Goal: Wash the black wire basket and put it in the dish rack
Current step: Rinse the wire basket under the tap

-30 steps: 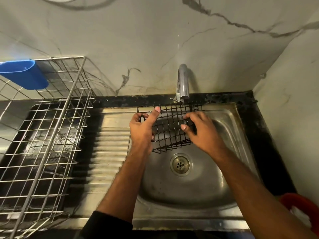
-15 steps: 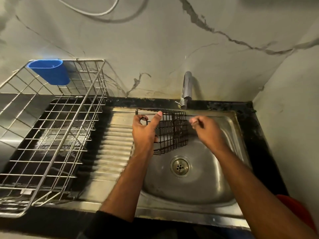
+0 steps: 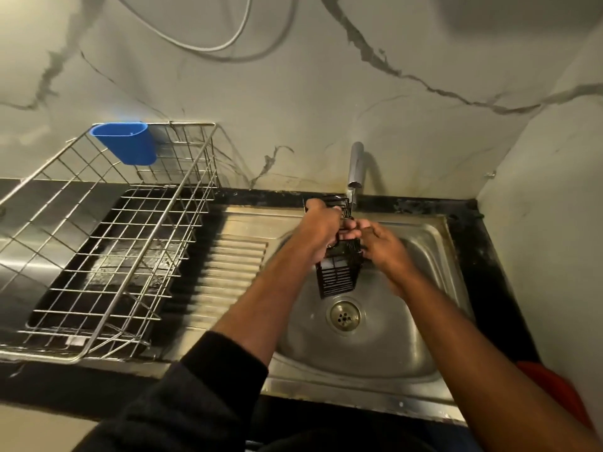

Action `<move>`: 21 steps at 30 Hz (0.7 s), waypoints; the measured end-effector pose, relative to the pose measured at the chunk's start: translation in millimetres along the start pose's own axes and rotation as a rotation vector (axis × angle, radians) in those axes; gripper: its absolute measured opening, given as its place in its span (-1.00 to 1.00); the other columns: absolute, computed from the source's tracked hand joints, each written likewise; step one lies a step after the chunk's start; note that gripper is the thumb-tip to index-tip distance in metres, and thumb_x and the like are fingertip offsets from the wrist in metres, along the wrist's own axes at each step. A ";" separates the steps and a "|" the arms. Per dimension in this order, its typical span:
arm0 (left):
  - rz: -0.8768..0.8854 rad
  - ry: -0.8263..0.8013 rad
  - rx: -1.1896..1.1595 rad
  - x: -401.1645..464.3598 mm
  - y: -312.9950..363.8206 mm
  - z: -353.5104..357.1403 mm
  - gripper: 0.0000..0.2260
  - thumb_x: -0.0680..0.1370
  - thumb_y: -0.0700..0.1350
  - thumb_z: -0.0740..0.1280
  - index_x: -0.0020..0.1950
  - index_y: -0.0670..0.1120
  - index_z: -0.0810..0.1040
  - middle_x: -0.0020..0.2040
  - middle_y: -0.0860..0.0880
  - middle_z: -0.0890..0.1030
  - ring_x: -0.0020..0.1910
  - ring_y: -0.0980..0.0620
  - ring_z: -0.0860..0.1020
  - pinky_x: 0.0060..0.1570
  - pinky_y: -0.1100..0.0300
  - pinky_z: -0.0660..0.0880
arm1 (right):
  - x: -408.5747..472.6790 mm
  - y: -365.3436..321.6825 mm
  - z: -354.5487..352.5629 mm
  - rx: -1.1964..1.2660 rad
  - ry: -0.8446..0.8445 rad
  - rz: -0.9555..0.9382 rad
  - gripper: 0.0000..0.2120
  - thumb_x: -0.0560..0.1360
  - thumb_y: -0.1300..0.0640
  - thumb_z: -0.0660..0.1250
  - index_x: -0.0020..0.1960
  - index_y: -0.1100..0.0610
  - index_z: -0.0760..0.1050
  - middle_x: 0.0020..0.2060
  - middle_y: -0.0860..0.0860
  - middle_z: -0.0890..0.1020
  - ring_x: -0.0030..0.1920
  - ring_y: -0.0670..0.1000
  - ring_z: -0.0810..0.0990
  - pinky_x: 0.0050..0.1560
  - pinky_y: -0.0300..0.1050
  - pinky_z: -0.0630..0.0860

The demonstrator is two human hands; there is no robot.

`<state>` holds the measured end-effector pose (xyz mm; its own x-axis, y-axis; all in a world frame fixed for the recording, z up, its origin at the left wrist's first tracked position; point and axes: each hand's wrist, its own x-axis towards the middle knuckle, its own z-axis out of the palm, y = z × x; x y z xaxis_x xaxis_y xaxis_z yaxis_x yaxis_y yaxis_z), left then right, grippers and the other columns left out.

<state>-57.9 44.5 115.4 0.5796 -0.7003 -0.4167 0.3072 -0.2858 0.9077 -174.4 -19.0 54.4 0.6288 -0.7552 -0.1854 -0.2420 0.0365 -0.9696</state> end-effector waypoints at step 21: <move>-0.281 -0.027 -0.440 35.5 48.9 5.2 -0.73 0.70 -0.11 0.18 0.32 -0.22 0.26 0.26 -0.38 0.47 0.24 -0.31 0.58 0.25 -0.23 0.54 | -4.1 21.9 -10.5 -0.641 0.093 -0.399 -0.20 0.39 -0.25 0.42 0.55 -0.13 0.21 0.51 0.10 0.17 0.48 0.10 0.25 0.39 0.17 0.36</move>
<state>-26.3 2.3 145.3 0.4119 -0.6542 -0.6343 0.7393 -0.1670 0.6524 -190.0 -22.0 35.6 0.7004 -0.6848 0.2013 -0.4094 -0.6165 -0.6726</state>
